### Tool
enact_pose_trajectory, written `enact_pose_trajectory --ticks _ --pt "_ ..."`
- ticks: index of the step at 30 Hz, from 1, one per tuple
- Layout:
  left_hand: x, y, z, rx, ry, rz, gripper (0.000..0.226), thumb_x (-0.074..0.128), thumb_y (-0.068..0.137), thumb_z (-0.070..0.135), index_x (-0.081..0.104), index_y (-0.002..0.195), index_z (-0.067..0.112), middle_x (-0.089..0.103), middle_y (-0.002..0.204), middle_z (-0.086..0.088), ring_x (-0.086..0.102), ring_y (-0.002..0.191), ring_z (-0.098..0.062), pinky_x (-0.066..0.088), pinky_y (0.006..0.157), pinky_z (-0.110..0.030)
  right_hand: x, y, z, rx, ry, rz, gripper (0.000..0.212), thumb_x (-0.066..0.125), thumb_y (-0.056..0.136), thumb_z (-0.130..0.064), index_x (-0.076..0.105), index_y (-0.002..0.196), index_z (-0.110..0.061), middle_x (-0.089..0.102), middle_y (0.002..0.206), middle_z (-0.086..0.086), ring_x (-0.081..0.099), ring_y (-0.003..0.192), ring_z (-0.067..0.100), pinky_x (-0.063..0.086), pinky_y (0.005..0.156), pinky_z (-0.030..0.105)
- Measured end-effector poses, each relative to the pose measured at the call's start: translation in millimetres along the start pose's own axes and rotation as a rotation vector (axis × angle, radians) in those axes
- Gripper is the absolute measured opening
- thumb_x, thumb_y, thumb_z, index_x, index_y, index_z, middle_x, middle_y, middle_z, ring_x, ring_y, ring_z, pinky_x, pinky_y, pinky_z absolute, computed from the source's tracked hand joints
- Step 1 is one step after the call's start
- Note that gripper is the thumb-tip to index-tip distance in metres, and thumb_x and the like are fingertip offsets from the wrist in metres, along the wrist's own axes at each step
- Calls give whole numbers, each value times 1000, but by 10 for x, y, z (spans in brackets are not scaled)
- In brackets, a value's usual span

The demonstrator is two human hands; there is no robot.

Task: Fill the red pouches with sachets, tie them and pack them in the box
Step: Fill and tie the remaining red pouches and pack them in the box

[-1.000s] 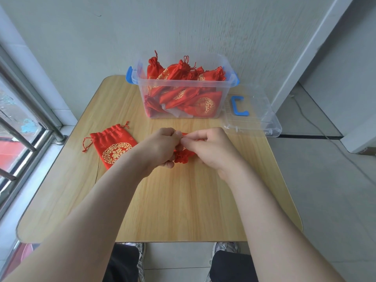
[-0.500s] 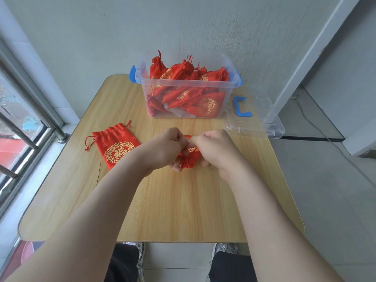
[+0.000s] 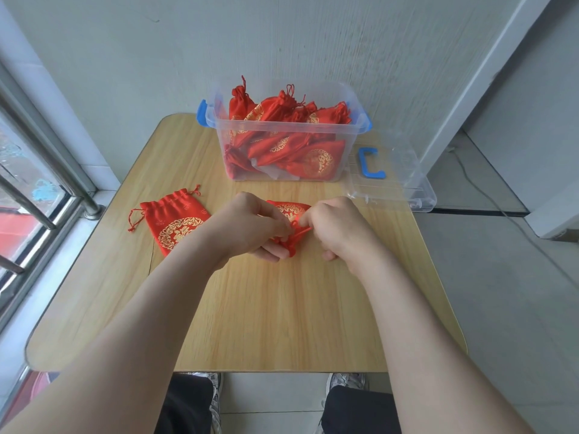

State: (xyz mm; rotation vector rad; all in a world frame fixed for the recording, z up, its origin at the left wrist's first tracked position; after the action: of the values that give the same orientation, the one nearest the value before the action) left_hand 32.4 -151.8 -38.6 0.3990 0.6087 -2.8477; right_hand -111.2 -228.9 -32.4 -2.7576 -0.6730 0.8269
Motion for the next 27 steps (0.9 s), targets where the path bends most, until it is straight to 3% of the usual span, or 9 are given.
enact_pose_trajectory --ticks 3,10,15,19,22,27 --pt "-7 -1 8 9 80 4 12 70 96 3 75 94 -8 79 88 -23 81 77 -26 68 73 -37 52 -64 -121 -104 4 -80 24 46 91 -8 69 87 -14 50 49 -13 47 51 14 46 57 34" --pt "156 -66 126 121 442 -89 18 66 89 11 82 80 10 79 70 -1 79 72 -16 65 85 -44 119 -68 -225 -202 78 -129 21 47 89 -2 64 88 -15 51 48 -9 47 45 8 49 55 33" --pt "188 -105 185 142 436 -93 15 70 87 10 83 80 13 79 70 0 79 72 -14 65 84 -35 123 -53 -232 -199 167 -133 24 46 91 4 63 95 -11 53 51 -5 48 46 11 46 53 30" --pt "98 -44 123 122 322 -51 12 73 91 12 81 84 7 80 75 -7 79 73 -18 67 78 -37 74 -13 -227 -200 298 -84 29 55 91 2 67 110 -17 64 70 2 56 59 16 53 66 36" --pt "-5 5 78 97 225 14 13 72 96 13 81 90 7 80 83 -8 75 71 -12 65 66 -31 -28 -11 -243 -295 163 62 32 66 90 -6 64 110 -31 74 86 -7 66 70 10 58 76 34" --pt "-94 58 13 50 126 82 19 67 101 14 79 92 3 77 76 -3 69 67 -7 61 61 -25 34 -171 -391 -518 -170 118 23 74 80 -12 77 95 -30 75 83 -14 69 69 3 59 65 22"
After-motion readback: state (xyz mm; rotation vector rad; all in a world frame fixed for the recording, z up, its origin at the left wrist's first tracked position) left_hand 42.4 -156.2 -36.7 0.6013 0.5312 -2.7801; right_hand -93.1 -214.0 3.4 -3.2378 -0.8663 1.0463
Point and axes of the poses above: each hand's wrist, its own y-axis towards the middle knuckle, its own x-axis out of the palm, z = x × y, the point moved 9 cm from there along y, towards the middle knuckle
